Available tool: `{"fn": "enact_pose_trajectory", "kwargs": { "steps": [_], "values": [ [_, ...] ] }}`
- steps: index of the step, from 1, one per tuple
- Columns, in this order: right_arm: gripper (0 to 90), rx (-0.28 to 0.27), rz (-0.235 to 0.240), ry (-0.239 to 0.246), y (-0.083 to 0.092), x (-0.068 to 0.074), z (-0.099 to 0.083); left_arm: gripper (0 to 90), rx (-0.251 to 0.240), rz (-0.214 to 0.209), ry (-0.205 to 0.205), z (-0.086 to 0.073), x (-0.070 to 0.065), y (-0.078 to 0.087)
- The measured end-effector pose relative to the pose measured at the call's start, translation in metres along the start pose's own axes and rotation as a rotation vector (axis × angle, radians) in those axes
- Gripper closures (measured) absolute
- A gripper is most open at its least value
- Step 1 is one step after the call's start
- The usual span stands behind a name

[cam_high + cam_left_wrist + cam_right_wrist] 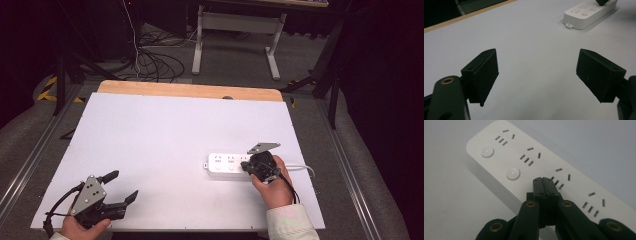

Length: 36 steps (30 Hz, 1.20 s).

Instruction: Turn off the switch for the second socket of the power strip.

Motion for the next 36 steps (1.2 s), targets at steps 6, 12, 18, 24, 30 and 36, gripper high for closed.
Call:
{"fn": "enact_pose_trajectory", "kwargs": {
  "steps": [6,12,18,24,30,36],
  "values": [
    [90.0,0.003,-0.008,0.004,-0.0004,0.0013,0.0003,18.4,0.0,0.002,-0.003,0.0,-0.0003,0.0],
    [90.0,-0.002,-0.009,0.001,-0.0005,0.0013,-0.0005,18.4,-0.001,0.002,-0.001,0.0,-0.0004,0.0003],
    [90.0,-0.011,-0.007,-0.006,-0.0003,0.0007,-0.0017,18.3,-0.002,0.003,-0.001,0.0001,-0.0007,0.0001],
    [90.0,-0.017,-0.011,-0.007,-0.0005,0.0008,-0.0024,18.3,-0.001,0.002,-0.001,0.0001,-0.0004,0.0003],
    [90.0,-0.022,-0.008,-0.003,-0.0007,0.0007,-0.0031,18.3,-0.007,0.007,0.003,0.0004,-0.0002,0.0009],
    [90.0,-0.027,-0.006,-0.011,-0.0014,0.0,-0.0041,18.3,-0.008,0.008,-0.002,0.0006,0.0001,0.0011]
  ]
}}
Point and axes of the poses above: each handheld gripper's, and its own axes: y roughly backward along the jaws, z roughly out of its top, x roughly to its left, the point moved 3 cm from there along -y, roughly forward along the jaws, and after that the axes turned 5 degrees about z, right-handed, at the moved point
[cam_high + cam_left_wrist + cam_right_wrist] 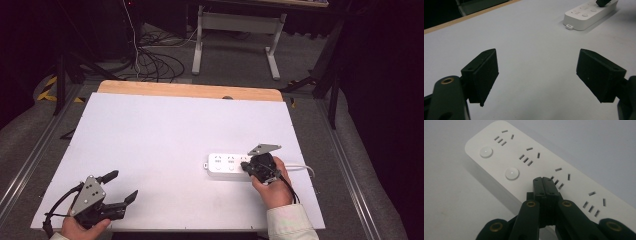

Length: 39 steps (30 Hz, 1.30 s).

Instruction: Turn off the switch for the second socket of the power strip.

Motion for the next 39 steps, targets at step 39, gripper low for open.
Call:
{"fn": "enact_pose_trajectory", "kwargs": {
  "steps": [39],
  "values": [
    [90.0,-0.137,-0.034,0.053,0.038,0.01,0.009,18.3,-0.002,-0.008,0.011,0.001,0.001,-0.001]
  ]
}}
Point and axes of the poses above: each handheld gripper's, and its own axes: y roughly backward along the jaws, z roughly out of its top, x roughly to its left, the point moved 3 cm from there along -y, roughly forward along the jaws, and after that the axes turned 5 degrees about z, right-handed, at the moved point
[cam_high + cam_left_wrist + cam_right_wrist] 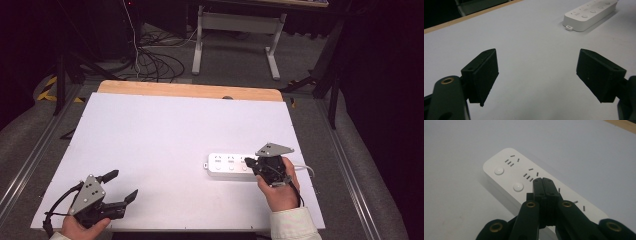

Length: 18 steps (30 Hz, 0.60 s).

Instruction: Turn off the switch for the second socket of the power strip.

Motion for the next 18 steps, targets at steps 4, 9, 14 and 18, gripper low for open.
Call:
{"fn": "enact_pose_trajectory", "kwargs": {
  "steps": [4,9,14,18],
  "values": [
    [90.0,-0.019,0.003,0.012,0.003,0.0,0.0,18.3,0.001,0.0,-0.002,0.0,0.0,0.0],
    [74.3,-0.073,0.02,0.025,0.014,0.003,0.004,18.2,-0.003,0.002,-0.001,0.0,0.0,0.001],
    [60.0,-0.102,0.012,0.051,0.022,0.007,0.008,18.2,-0.004,0.003,0.001,0.0,0.001,0.0],
    [50.2,-0.114,0.038,0.061,0.026,0.01,0.009,18.2,-0.005,0.002,-0.001,0.0,0.001,0.001]
  ]
}}
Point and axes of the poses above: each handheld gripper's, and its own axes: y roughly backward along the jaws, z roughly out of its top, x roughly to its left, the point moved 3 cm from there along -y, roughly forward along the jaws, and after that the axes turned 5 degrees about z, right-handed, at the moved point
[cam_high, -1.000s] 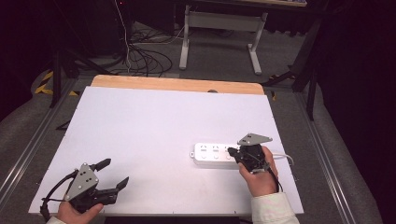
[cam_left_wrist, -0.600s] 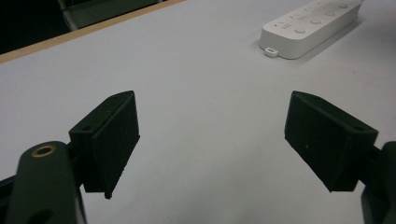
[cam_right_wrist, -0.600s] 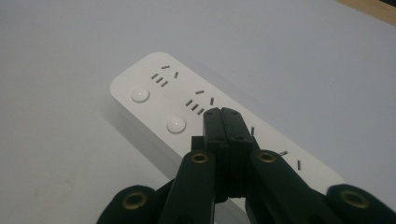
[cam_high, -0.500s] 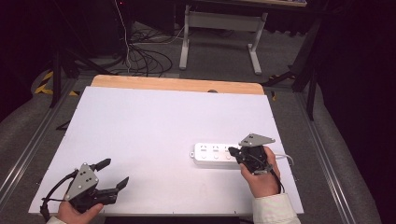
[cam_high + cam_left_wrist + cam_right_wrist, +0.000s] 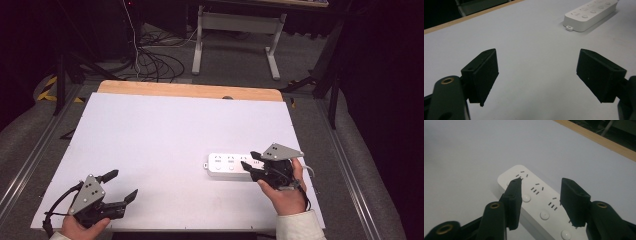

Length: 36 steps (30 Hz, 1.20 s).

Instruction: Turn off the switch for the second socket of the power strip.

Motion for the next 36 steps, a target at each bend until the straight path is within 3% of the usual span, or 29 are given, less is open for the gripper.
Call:
{"fn": "enact_pose_trajectory", "kwargs": {
  "steps": [8,16,29,36],
  "values": [
    [37.1,-0.069,0.069,0.005,0.011,0.007,-0.006,18.2,-0.001,-0.005,0.001,0.001,-0.001,0.001],
    [33.8,-0.102,0.12,0.059,0.015,0.015,-0.019,18.1,-0.005,-0.008,0.004,0.001,-0.001,0.002],
    [34.5,-0.186,0.18,0.003,0.017,0.011,-0.045,17.5,-0.017,-0.008,0.007,0.003,-0.004,0.006],
    [31.0,-0.191,0.199,0.039,0.012,0.01,-0.057,16.7,-0.025,-0.017,0.019,0.002,-0.007,0.01]
  ]
}}
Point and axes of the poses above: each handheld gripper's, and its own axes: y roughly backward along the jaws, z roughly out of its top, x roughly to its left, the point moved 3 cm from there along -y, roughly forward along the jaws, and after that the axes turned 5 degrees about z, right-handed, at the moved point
